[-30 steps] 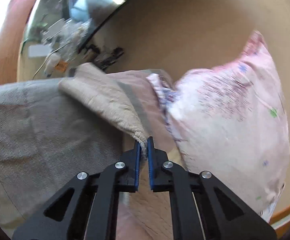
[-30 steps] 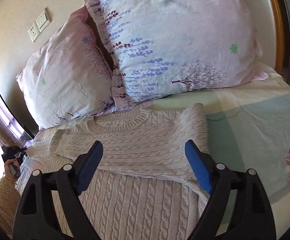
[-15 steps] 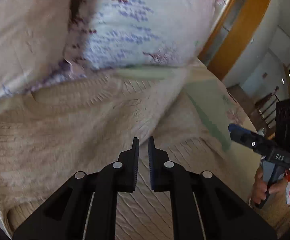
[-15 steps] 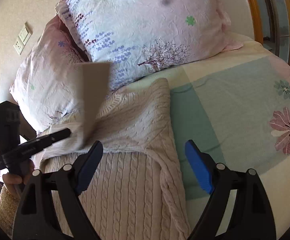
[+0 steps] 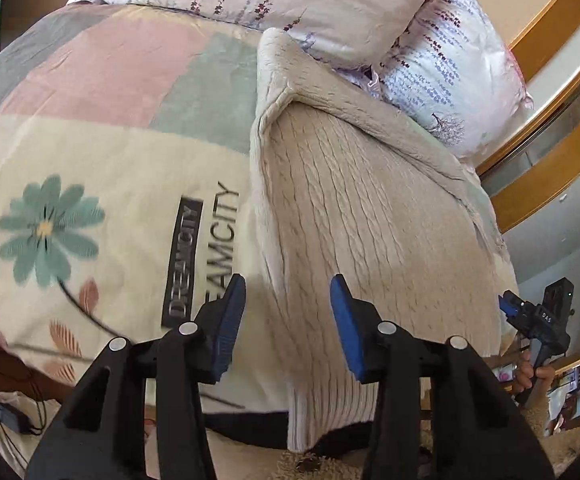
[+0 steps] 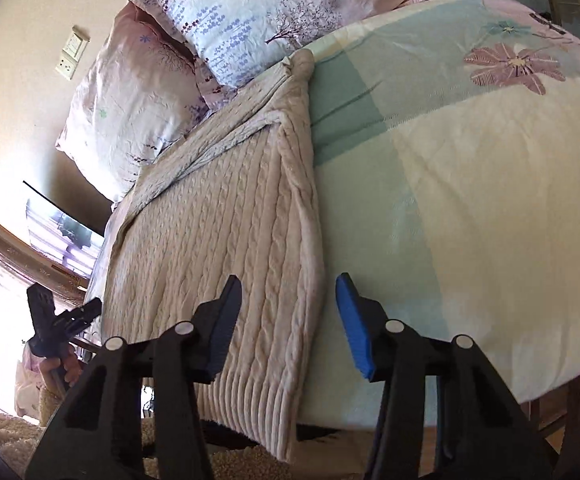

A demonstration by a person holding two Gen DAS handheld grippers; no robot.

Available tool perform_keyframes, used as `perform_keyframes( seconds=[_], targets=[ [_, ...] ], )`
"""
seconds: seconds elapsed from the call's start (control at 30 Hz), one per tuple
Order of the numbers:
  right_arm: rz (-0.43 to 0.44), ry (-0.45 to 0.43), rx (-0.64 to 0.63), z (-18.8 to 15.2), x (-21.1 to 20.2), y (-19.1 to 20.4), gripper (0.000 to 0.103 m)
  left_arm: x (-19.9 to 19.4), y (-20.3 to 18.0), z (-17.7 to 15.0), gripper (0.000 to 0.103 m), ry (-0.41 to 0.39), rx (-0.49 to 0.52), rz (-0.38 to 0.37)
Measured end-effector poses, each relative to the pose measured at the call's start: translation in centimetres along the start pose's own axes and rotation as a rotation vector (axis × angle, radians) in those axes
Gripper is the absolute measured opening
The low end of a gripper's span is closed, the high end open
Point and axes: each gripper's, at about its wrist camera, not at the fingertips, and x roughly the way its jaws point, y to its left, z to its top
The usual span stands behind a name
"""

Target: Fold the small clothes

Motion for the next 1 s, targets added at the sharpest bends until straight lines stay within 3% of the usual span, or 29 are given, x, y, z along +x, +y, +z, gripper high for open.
perform_keyframes(
  seconds=[0.03,0.1,0.17,0.2,0.37,0.43,0.53,0.67,0.7,0.73,0.77,0.8,0.83,0.9,0.93,1.0],
  targets=[
    [0.031,0.024,0.007,-0.6,0.2,0.0,0.033,-0.2,-0.4,-0.8,0.042,-0.002,0.0,-0.009],
    [0.078,0.06,0.003,-1.6,0.5,0.5,0.029,-0.4,-0.7,-2.3,0.03,0.014,-0.031,-0.09],
    [0.14,0.108,-0.007,-2.5,0.9,1.2,0.017,-0.4,-1.2,-3.7,0.026,0.018,-0.044,-0.128],
    [0.163,0.12,-0.015,-2.9,1.1,1.5,0.008,-0.4,-1.4,-4.0,0.017,0.028,-0.043,-0.147],
    [0.222,0.033,-0.06,-1.1,0.5,3.8,0.008,0.1,-1.8,-3.4,0.007,0.032,-0.055,-0.232],
    [0.236,-0.041,-0.086,1.6,-0.1,5.4,0.008,0.4,-2.3,-0.9,0.007,0.0,-0.034,-0.254],
    [0.246,-0.167,-0.111,7.4,-0.3,7.9,0.007,0.6,-2.9,5.7,0.007,-0.123,0.038,-0.231],
    [0.246,-0.349,-0.023,16.5,2.6,9.2,0.007,3.8,-2.6,16.9,0.008,-0.3,0.065,-0.125],
    [0.224,-0.369,0.014,18.2,3.8,9.1,0.009,5.6,-2.2,19.5,0.017,-0.311,0.064,-0.082],
    [0.159,-0.372,0.06,20.1,5.7,8.7,0.014,7.5,-2.7,21.6,0.029,-0.289,0.052,-0.045],
    [0.085,-0.36,0.097,21.3,7.5,8.2,0.036,9.5,-2.4,23.5,0.055,-0.251,0.023,0.003],
    [0.023,-0.348,0.136,21.9,9.0,7.4,0.064,11.0,-1.8,24.6,0.066,-0.229,-0.026,0.056],
    [-0.011,-0.337,0.163,22.0,10.0,6.5,0.07,11.7,-0.6,24.9,0.066,-0.215,-0.076,0.09],
    [0.021,-0.331,0.158,21.3,11.0,5.0,0.074,11.6,1.7,24.5,0.067,-0.203,-0.138,0.035],
    [0.019,-0.362,0.142,20.5,10.7,4.2,0.085,11.2,2.7,23.8,0.068,-0.206,-0.149,0.008],
    [-0.015,-0.411,0.143,19.7,10.2,3.2,0.092,11.3,3.9,22.7,0.068,-0.167,-0.15,-0.028]
  ],
)
